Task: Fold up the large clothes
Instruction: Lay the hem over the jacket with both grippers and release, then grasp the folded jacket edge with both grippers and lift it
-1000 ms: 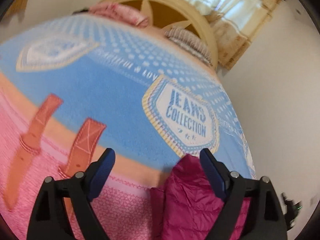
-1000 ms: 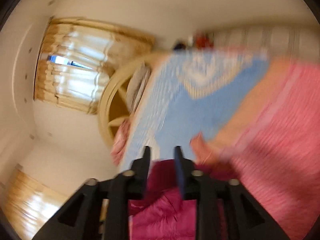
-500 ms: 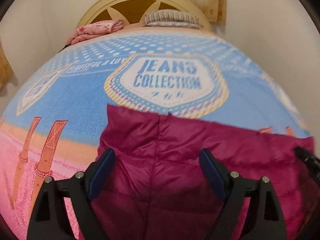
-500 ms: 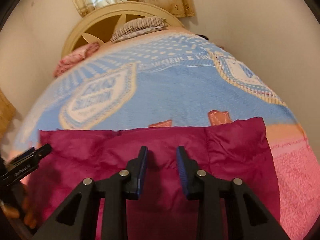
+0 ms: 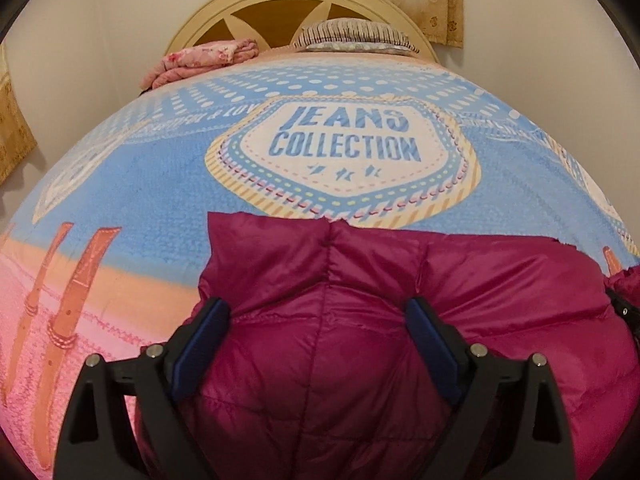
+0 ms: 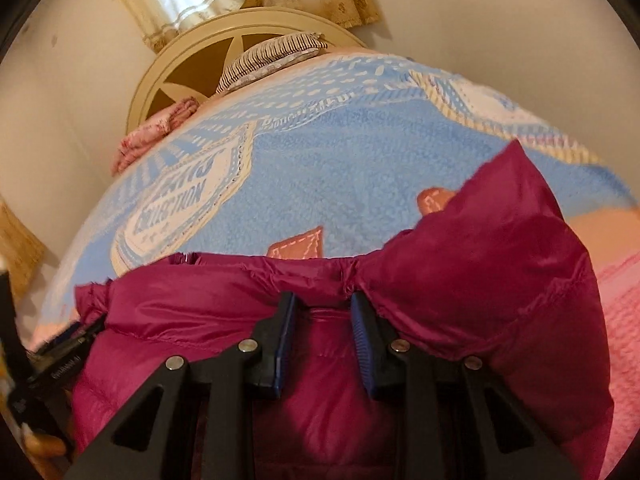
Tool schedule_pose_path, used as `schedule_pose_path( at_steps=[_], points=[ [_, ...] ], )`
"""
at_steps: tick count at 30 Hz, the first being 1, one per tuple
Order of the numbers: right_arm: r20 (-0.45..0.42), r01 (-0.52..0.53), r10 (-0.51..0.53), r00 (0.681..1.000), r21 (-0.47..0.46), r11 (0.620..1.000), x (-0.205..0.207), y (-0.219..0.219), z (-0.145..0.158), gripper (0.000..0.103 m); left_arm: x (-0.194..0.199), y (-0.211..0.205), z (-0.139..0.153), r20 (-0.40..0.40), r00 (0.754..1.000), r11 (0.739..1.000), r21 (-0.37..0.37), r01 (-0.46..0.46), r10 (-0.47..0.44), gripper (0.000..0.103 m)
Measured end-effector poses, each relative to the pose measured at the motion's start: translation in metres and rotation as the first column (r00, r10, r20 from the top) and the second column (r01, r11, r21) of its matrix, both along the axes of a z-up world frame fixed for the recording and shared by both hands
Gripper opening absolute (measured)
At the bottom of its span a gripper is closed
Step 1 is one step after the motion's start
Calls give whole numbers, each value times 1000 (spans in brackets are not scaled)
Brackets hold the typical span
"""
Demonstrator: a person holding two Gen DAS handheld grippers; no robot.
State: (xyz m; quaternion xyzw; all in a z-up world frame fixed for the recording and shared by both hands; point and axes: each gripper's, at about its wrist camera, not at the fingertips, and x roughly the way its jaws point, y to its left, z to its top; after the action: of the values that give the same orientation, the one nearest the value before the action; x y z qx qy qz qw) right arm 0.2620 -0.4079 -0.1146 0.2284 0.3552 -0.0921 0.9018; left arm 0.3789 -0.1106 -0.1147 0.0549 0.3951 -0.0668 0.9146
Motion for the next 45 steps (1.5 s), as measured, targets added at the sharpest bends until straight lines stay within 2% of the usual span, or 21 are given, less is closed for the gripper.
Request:
schedule_pose_path(
  at_steps=[5, 8, 9, 11, 12, 14, 18, 22, 25, 29, 33, 37, 39, 42, 44, 45],
  points=[
    [-3, 5, -5, 1000, 10, 1000, 1, -1, -1, 26, 4, 1, -5, -17, 1000, 1000, -14, 0, 0, 96],
    [-46, 7, -7, 999, -13, 1000, 7, 3, 2, 26, 6, 0, -6, -38, 999, 1000, -11, 9, -9, 97],
    [-76, 7, -10, 997, -34, 999, 10, 5, 5, 26, 7, 1, -5, -49, 999, 1000, -14, 18, -19, 97],
    [-148, 26, -50, 988, -155, 988, 13, 19, 23, 25, 8, 7, 0, -102, 993, 998, -25, 61, -63, 96],
    [-111, 38, -62, 992, -200, 979, 4, 28, 38, 25, 5, 11, 5, -113, 991, 997, -27, 75, -78, 96],
    [-3, 19, -21, 1000, -221, 975, -17, 49, 65, 25, -11, 32, 24, -89, 991, 994, -59, 95, -100, 96],
    [40, -43, 57, 998, -284, 958, -51, 101, 87, 25, -44, 72, 49, -30, 992, 986, -114, 119, -123, 100],
    [40, -112, 122, 992, -204, 973, -75, 147, 71, 21, -69, 100, 44, -43, 991, 979, -166, 117, -125, 102],
    [32, -129, 138, 990, -200, 971, -79, 168, 57, 20, -76, 111, 35, -73, 990, 964, -247, 101, -123, 102],
    [26, -83, 87, 996, -129, 988, -69, 168, 43, 19, -69, 114, 13, -151, 980, 935, -347, 68, -127, 102],
    [9, -68, 70, 997, -138, 988, -56, 172, 28, 19, -66, 108, -11, -224, 963, 910, -412, 47, -151, 101],
    [-12, -73, 72, 997, -97, 993, -48, 164, 7, 19, -74, 105, -13, -187, 971, 895, -444, 55, -152, 99],
    [-13, -72, 72, 997, -86, 994, -48, 162, -1, 17, -79, 103, -13, -175, 970, 875, -480, 67, -171, 86],
    [-18, -73, 71, 997, -70, 995, -51, 159, -5, 17, -81, 97, -12, -167, 967, 865, -494, 85, -191, 64],
    [-13, -73, 73, 997, -52, 996, -52, 157, -6, 17, -81, 97, -9, -169, 967, 852, -518, 79, -193, 45],
    [-9, -73, 73, 997, -42, 996, -52, 156, -7, 17, -81, 98, -6, -166, 967, 850, -521, 79, -191, 41]
  ],
)
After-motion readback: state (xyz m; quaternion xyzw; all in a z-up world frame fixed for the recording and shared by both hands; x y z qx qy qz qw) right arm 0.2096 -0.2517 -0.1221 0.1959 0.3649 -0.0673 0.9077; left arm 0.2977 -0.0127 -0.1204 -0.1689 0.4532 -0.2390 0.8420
